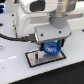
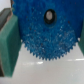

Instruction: Insert the blue gear onto the right peg, followed by the red gear

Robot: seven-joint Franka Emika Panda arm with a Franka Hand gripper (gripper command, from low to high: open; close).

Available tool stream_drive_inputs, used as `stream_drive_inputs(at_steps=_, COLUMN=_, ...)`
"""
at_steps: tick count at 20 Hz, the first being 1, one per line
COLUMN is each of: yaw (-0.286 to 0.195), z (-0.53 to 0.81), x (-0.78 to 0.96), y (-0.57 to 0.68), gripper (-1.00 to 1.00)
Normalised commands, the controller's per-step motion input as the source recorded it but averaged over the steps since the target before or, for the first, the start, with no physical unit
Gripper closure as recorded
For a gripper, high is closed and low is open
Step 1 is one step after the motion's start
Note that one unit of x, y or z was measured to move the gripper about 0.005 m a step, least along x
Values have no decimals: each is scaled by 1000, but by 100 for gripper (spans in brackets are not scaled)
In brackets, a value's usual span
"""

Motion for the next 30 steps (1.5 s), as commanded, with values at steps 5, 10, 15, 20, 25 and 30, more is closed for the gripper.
stream_drive_inputs(at_steps=5, yaw=0, z=-142, x=140, y=-2, gripper=100)
stream_drive_inputs(at_steps=10, yaw=0, z=-154, x=115, y=17, gripper=100)
stream_drive_inputs(at_steps=15, yaw=0, z=-104, x=69, y=10, gripper=100)
stream_drive_inputs(at_steps=20, yaw=0, z=370, x=1, y=123, gripper=-100)
stream_drive_inputs(at_steps=25, yaw=0, z=552, x=-6, y=169, gripper=-100)
stream_drive_inputs(at_steps=30, yaw=0, z=317, x=-32, y=119, gripper=-100)
